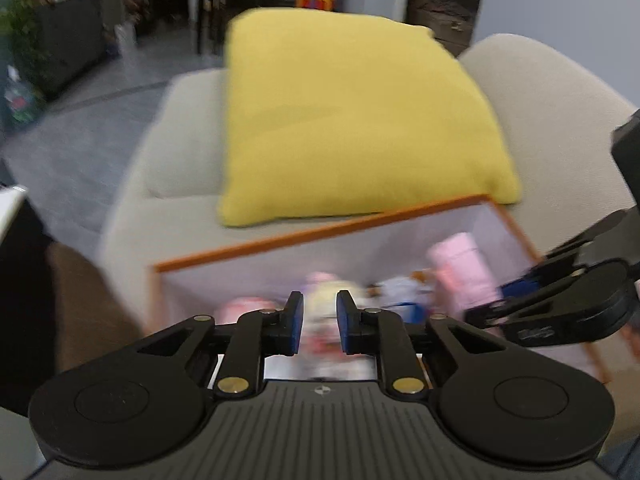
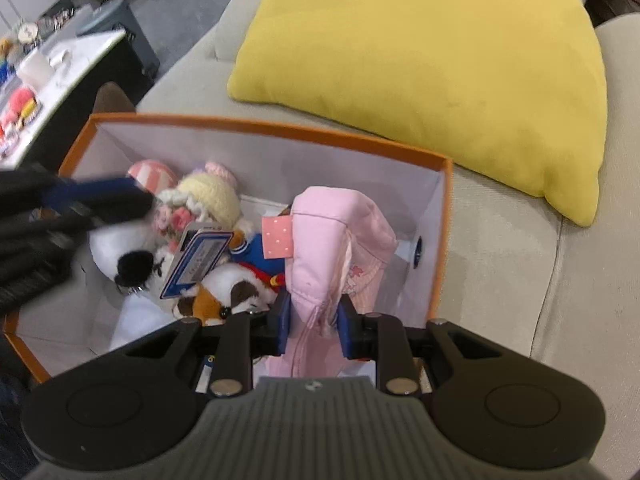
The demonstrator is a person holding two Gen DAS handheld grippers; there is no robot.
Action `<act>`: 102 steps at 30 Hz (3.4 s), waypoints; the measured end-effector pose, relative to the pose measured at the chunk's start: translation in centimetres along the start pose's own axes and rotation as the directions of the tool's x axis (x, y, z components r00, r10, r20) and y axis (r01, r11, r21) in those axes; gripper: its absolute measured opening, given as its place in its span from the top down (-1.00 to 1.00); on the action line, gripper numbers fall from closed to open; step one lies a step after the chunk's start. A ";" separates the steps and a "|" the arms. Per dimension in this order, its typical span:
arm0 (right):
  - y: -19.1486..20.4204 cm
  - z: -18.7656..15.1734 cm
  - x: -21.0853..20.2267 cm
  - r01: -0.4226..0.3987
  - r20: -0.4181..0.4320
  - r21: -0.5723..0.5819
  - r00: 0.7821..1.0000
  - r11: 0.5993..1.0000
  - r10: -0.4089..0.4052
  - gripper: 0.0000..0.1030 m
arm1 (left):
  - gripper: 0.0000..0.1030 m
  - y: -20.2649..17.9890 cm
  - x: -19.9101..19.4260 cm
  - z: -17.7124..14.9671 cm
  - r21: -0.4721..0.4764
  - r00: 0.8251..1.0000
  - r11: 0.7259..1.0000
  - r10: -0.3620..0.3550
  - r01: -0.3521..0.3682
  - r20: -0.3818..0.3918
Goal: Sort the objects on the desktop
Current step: 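Withdraw both tools from the box toward the remaining items on the sofa, then grasp the white lotion tube with the left tool while the right tool grasps a white tube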
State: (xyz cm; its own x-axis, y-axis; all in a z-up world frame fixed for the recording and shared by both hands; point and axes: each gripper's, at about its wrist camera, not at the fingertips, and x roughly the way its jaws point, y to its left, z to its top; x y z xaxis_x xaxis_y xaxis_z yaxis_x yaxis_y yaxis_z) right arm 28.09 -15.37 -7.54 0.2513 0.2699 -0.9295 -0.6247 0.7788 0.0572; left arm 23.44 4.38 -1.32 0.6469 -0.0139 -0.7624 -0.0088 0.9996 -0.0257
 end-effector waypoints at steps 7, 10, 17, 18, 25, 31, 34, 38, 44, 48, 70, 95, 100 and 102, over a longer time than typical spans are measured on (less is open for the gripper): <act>1.1 0.8 1.3 0.025 -0.076 0.052 0.997 0.998 -0.021 0.51 | 0.25 4.6 -1.6 -1.3 -0.022 0.989 0.990 0.142 -0.142 -0.030; 0.5 1.0 1.9 0.015 -0.102 0.095 0.995 0.995 -0.005 0.51 | -0.01 6.0 -1.7 -2.3 -0.038 0.986 0.989 0.141 -0.145 -0.093; 0.1 1.2 2.7 -0.070 -0.051 0.108 0.996 0.992 0.076 0.51 | 0.03 7.7 -0.2 -4.3 -0.132 0.980 0.991 0.001 -0.029 -0.201; -0.2 1.3 2.8 -0.099 -0.033 0.116 0.994 0.988 0.104 0.51 | 0.07 7.9 0.0 -4.5 -0.146 0.978 0.989 -0.022 -0.009 -0.209; -1.7 1.1 3.4 -0.260 0.024 0.223 0.965 0.940 0.261 0.51 | 0.18 8.0 0.2 -4.6 -0.191 0.968 0.979 -0.111 0.068 -0.225; -0.7 1.1 2.8 -0.198 0.003 0.168 0.980 0.966 0.201 0.34 | 0.18 7.7 -0.2 -4.8 -0.182 0.972 0.982 -0.093 0.054 -0.218; -0.2 1.2 2.6 -0.164 0.009 0.140 0.986 0.976 0.164 0.23 | 0.18 7.5 -1.0 -4.7 -0.177 0.976 0.983 -0.084 0.048 -0.201; 0.3 1.5 2.3 -0.144 0.020 0.122 0.990 0.982 0.143 0.04 | 0.16 7.7 -1.9 -4.3 -0.179 0.981 0.983 -0.066 0.033 -0.182; 1.4 0.8 0.2 -0.099 0.066 0.068 0.993 0.993 0.095 -0.09 | 0.16 7.1 -4.5 -4.4 -0.165 0.990 0.986 -0.052 0.030 -0.131; 2.2 -1.6 -3.1 -0.084 0.175 0.043 0.982 0.996 0.075 -0.09 | 0.14 5.6 -7.5 -5.3 -0.124 0.992 0.989 -0.090 0.079 -0.089; 14.5 -25.9 -10.3 -0.143 0.309 -0.023 0.940 0.989 0.143 0.05 | -0.06 -3.9 -13.0 -23.7 0.097 0.927 0.962 -0.217 0.257 -0.308; 8.4 -26.6 -9.0 -0.018 0.175 0.172 0.984 0.985 -0.013 -0.08 | -0.34 -9.3 -9.7 -27.3 0.175 0.953 0.968 -0.125 0.178 -0.276; 8.3 -24.1 -6.9 0.025 0.007 0.131 1.000 0.991 -0.026 -0.16 | -0.35 -10.4 -9.6 -27.4 0.223 0.955 0.962 -0.088 0.155 -0.283; 7.7 -23.3 -5.8 0.017 -0.062 0.133 0.998 0.991 -0.009 -0.21 | -0.29 -10.0 -9.6 -27.3 0.200 0.952 0.967 -0.098 0.160 -0.290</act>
State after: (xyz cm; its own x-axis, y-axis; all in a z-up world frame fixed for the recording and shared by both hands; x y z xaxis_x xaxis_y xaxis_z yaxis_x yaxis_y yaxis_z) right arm 4.56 -24.13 -10.22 0.2107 0.2271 -0.9508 -0.5160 0.8519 0.0891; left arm -3.48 -6.13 -11.44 0.3958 -0.1180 -0.9107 0.2477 0.9687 -0.0179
